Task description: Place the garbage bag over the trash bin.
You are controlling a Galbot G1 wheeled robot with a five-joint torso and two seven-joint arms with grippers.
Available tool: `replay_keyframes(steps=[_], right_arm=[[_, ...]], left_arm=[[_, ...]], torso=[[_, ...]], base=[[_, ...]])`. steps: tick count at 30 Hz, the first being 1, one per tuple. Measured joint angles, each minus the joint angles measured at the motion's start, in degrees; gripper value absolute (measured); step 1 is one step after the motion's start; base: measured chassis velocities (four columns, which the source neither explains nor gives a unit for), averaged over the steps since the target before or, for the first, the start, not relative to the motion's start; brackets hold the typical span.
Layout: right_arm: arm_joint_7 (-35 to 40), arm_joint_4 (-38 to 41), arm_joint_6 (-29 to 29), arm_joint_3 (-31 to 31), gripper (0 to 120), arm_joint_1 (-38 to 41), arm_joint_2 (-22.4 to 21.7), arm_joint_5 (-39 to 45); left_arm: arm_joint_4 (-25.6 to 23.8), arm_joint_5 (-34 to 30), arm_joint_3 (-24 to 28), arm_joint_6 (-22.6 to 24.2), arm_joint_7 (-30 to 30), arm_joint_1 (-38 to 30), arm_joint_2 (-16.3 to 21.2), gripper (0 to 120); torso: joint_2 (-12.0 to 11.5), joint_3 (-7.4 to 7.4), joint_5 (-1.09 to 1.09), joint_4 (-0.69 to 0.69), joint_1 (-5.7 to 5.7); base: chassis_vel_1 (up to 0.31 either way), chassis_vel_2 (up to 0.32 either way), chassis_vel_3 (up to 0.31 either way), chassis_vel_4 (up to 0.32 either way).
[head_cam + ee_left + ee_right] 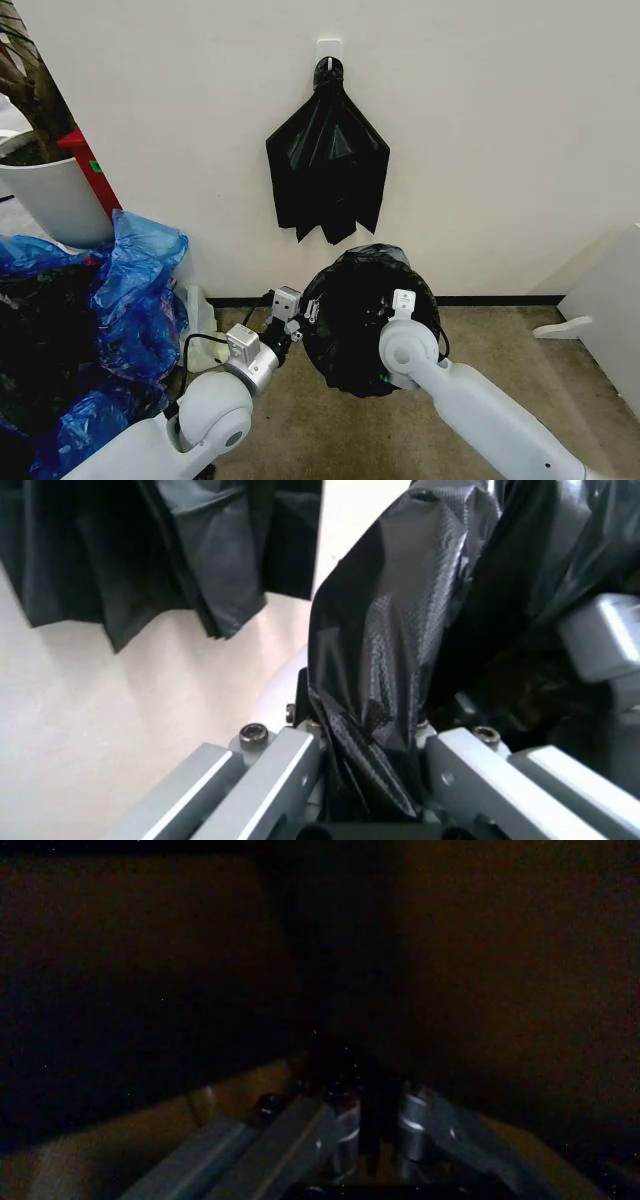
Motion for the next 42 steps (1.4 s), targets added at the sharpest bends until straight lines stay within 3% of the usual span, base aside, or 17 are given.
replay_keyframes(steps=[11, 24, 42], right_arm=[[-0.39, 0.69, 0.18, 1.71, 0, -2.01, -0.62, -0.67], [0.38, 10.13, 0.38, -0.8, 0, -2.76, -2.6, 1.11], [-1.25, 2.56, 0.2, -0.74, 0, 0.47, 1.01, -1.43]], left_arm=[[-0.5, -0.69, 0.8, -0.25, 1.92, -0.05, 0.02, 1], [3.66, -4.82, 1.31, 1.25, -2.93, -2.19, -1.83, 1], [0.25, -4.81, 2.04, 2.13, -0.81, 0.07, -0.15, 1]], torso=[[0.0, 0.0, 0.01, 0.0, 0.0], [0.0, 0.0, 0.0, 0.0, 0.0], [0.0, 0.0, 0.0, 0.01, 0.0]], base=[[0.0, 0.0, 0.0, 0.0], [0.0, 0.0, 0.0, 0.0], [0.0, 0.0, 0.0, 0.0]])
